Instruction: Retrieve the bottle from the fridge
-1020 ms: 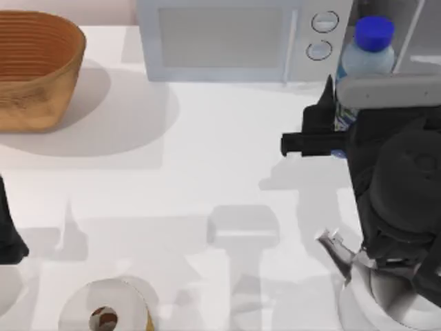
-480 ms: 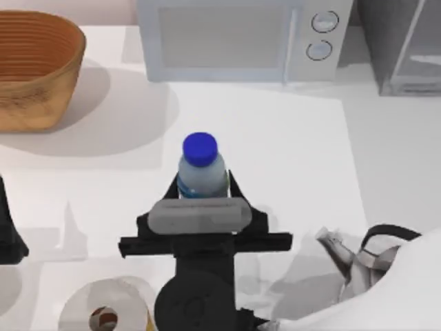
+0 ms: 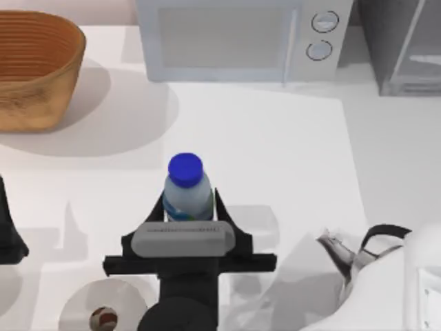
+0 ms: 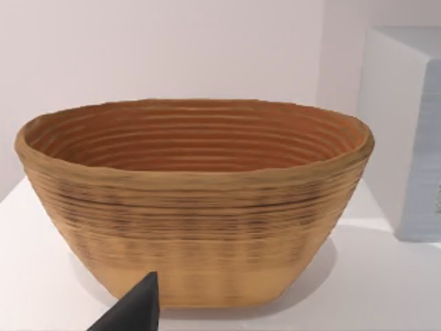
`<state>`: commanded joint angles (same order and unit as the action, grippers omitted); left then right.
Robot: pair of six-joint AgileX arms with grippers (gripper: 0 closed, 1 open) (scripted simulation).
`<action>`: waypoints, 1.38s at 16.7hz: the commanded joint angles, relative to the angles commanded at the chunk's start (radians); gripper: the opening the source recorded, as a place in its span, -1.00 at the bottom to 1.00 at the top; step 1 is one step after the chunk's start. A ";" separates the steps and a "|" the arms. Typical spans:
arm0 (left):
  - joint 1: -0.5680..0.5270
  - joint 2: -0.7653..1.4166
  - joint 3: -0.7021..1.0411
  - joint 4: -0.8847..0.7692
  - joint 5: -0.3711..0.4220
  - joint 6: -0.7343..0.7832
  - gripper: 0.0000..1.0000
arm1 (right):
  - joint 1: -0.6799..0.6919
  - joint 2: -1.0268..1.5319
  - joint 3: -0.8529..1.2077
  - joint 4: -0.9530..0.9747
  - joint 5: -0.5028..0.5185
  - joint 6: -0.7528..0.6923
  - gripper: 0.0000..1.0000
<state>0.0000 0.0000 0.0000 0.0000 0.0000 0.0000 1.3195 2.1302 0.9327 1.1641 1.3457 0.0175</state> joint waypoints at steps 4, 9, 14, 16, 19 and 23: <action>0.000 0.000 0.000 0.000 0.000 0.000 1.00 | -0.047 0.059 0.022 0.024 -0.044 -0.012 -1.00; 0.000 0.000 0.000 0.000 0.000 0.000 1.00 | -0.131 0.155 0.084 0.090 -0.129 -0.016 -1.00; 0.000 0.000 0.000 0.000 0.000 0.000 1.00 | -0.133 0.157 0.086 0.092 -0.131 -0.016 -0.85; 0.000 0.000 0.000 0.000 0.000 0.000 1.00 | -0.133 0.157 0.086 0.092 -0.131 -0.016 -0.55; 0.000 0.000 0.000 0.000 0.000 0.000 1.00 | -0.133 0.157 0.086 0.092 -0.131 -0.016 -0.10; 0.000 0.000 0.000 0.000 0.000 0.000 1.00 | -0.133 0.157 0.086 0.092 -0.131 -0.016 0.51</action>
<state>0.0000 0.0000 0.0000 0.0000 0.0000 0.0000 1.1864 2.2875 1.0187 1.2563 1.2142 0.0014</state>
